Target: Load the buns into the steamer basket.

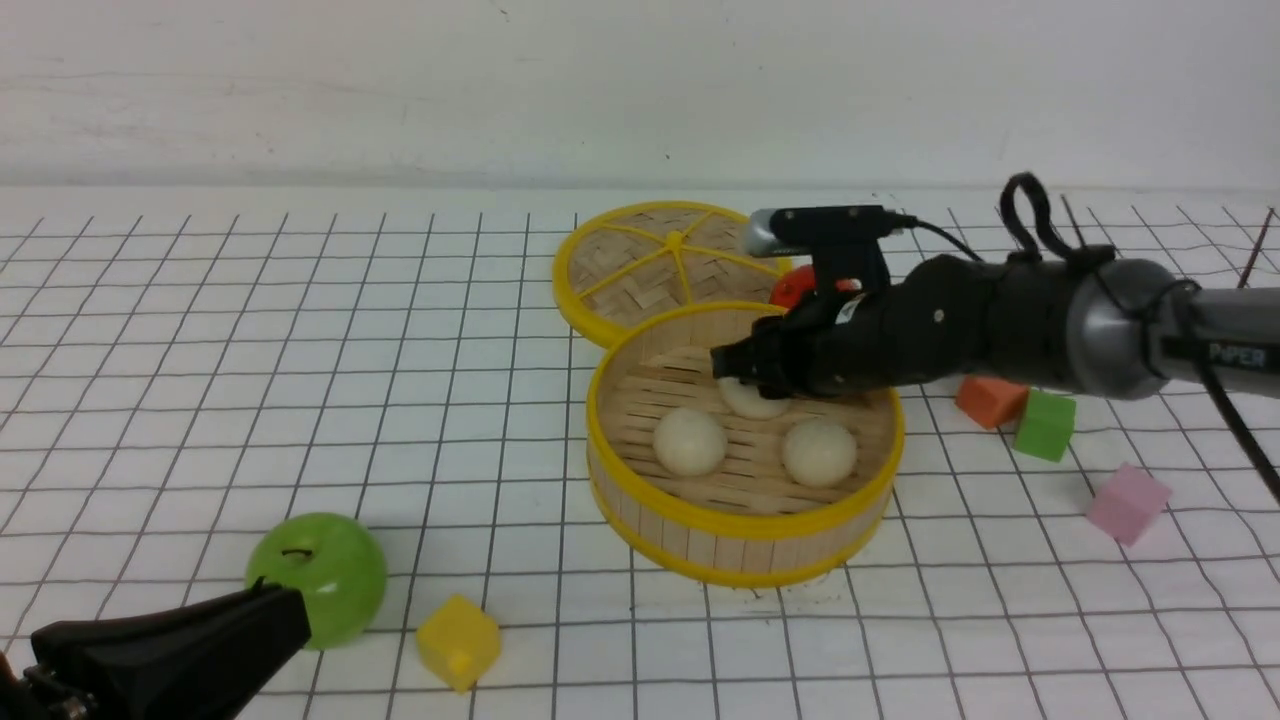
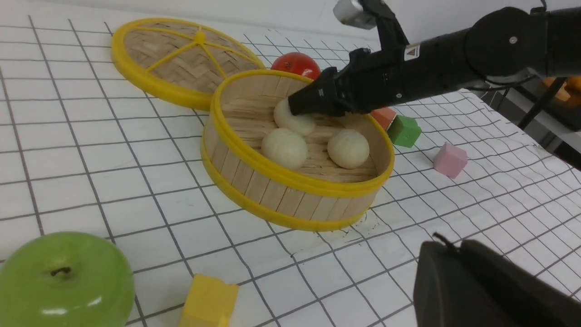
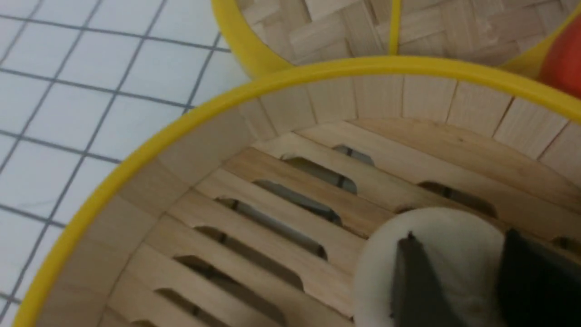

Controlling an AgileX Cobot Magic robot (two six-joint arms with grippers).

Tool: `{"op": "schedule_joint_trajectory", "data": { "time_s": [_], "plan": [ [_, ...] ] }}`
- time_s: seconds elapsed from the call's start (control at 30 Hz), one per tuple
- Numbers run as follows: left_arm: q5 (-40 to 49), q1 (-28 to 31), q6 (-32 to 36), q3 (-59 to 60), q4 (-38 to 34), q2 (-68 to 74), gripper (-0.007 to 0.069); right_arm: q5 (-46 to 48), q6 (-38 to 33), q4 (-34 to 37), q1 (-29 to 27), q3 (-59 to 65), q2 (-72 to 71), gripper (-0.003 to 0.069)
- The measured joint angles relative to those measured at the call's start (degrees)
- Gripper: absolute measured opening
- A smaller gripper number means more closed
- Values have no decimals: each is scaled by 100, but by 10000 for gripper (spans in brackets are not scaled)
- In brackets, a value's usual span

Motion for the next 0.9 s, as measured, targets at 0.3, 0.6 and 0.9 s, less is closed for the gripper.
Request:
{"op": "schedule_joint_trajectory", "data": {
  "time_s": [0.3, 0.6, 0.9],
  "plan": [
    [5, 0, 0, 0, 0, 0, 38, 1768, 22, -86, 0, 26, -1711, 553],
    [5, 0, 0, 0, 0, 0, 44, 4579, 709, -754, 0, 27, -3142, 110],
    [5, 0, 0, 0, 0, 0, 55, 5762, 941, -952, 0, 567, -4216, -16]
  ]
}}
